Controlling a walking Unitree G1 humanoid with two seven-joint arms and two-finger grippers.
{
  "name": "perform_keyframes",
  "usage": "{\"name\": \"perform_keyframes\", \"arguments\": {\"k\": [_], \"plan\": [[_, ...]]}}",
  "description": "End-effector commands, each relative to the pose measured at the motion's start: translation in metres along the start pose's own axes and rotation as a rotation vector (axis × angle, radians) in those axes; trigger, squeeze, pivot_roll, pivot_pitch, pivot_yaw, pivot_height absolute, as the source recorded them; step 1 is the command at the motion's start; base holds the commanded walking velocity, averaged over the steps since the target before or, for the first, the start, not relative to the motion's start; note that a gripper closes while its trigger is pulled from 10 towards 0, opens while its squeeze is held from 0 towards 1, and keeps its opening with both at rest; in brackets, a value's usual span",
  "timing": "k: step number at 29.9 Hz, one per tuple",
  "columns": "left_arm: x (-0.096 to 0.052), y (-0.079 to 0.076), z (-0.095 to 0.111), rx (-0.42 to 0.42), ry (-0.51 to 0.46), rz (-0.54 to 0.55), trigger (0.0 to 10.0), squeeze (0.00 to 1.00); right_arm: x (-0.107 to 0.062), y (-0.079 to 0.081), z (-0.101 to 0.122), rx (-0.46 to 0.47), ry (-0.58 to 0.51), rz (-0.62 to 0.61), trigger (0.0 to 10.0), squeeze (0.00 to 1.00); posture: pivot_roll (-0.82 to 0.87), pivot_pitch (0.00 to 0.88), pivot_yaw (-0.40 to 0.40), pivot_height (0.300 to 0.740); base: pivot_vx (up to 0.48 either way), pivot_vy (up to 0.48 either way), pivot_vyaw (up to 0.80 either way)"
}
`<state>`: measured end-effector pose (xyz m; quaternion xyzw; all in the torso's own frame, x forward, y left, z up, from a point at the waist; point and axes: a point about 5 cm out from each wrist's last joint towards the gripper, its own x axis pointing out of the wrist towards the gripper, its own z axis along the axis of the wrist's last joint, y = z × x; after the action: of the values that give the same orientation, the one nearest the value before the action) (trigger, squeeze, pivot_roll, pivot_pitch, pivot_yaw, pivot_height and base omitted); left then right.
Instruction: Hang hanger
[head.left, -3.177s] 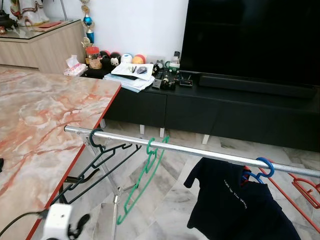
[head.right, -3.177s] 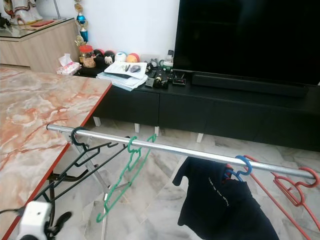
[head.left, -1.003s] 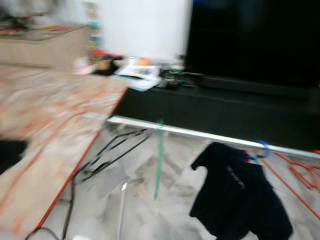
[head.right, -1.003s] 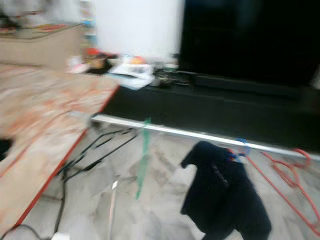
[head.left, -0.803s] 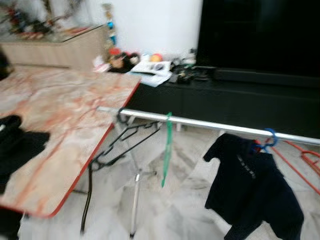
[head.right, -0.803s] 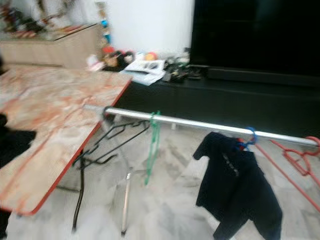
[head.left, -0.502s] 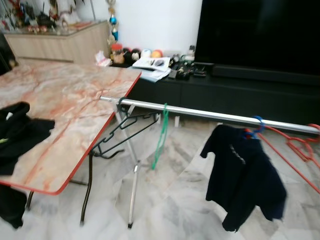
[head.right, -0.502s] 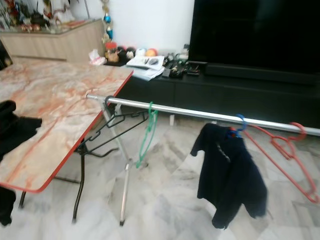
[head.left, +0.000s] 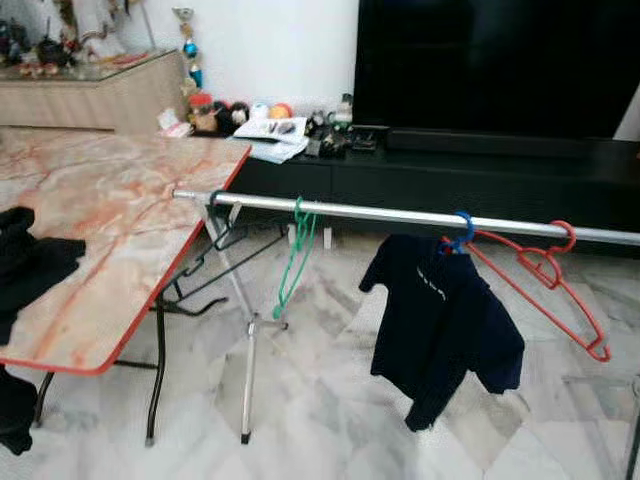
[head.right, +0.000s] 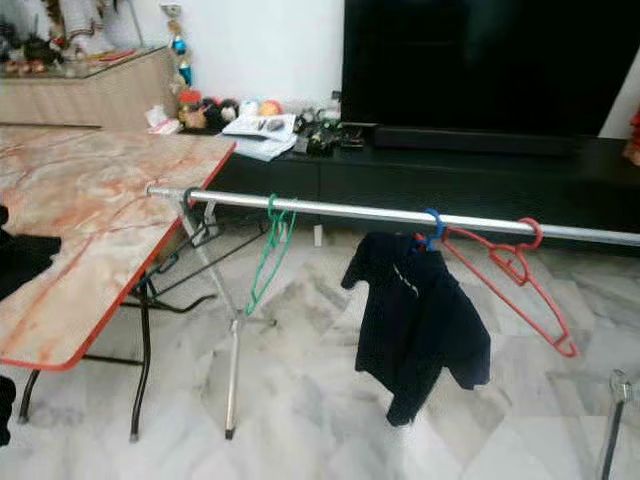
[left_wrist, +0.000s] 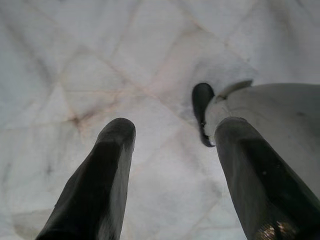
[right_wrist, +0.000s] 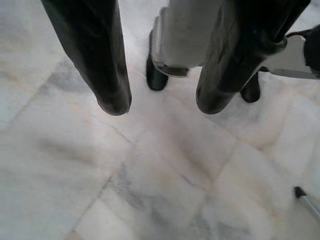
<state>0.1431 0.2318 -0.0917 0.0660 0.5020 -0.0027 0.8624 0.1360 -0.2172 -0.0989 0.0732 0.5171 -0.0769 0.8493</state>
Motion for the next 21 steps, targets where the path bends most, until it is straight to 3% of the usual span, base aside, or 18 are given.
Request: {"name": "perform_keyframes", "arguments": {"k": [1, 6, 10, 13, 16, 21], "plan": [[-0.0003, 0.0007, -0.0017, -0.006, 0.006, 0.001, 10.0, 0.00, -0.0008, -0.0019, -0.0054, -0.003, 0.024, -0.005, 10.0, 0.00, 0.02, 0.000, -0.016, 0.740, 0.000, 0.000, 0.00], [-0.0004, 0.0000, -0.0019, -0.033, 0.000, -0.002, 10.0, 0.00, -0.0009, -0.0022, -0.0058, -0.005, 0.026, -0.005, 10.0, 0.00, 0.02, 0.000, -0.014, 0.740, 0.000, 0.000, 0.00], [-0.0004, 0.0004, -0.0019, -0.017, 0.003, 0.002, 10.0, 0.00, -0.0009, -0.0022, -0.0058, -0.006, 0.027, -0.005, 10.0, 0.00, 0.02, 0.000, -0.013, 0.740, 0.000, 0.000, -0.80], [-0.0004, 0.0003, -0.0015, 0.046, 0.005, -0.001, 10.0, 0.00, -0.0009, -0.0021, -0.0058, -0.008, 0.029, -0.005, 10.0, 0.00, 0.02, 0.000, -0.013, 0.740, 0.000, -0.258, -0.80], [-0.0004, 0.0005, -0.0019, 0.037, 0.007, 0.002, 10.0, 0.00, -0.0008, -0.0018, -0.0057, -0.008, 0.029, -0.003, 10.0, 0.00, 0.02, 0.000, -0.013, 0.740, 0.000, -0.472, -0.80], [-0.0005, 0.0005, -0.0031, 0.017, 0.011, 0.005, 10.0, 0.00, -0.0007, -0.0014, -0.0055, -0.010, 0.028, 0.000, 10.0, 0.00, 0.02, 0.000, -0.013, 0.740, 0.000, 0.000, -0.80]]}}
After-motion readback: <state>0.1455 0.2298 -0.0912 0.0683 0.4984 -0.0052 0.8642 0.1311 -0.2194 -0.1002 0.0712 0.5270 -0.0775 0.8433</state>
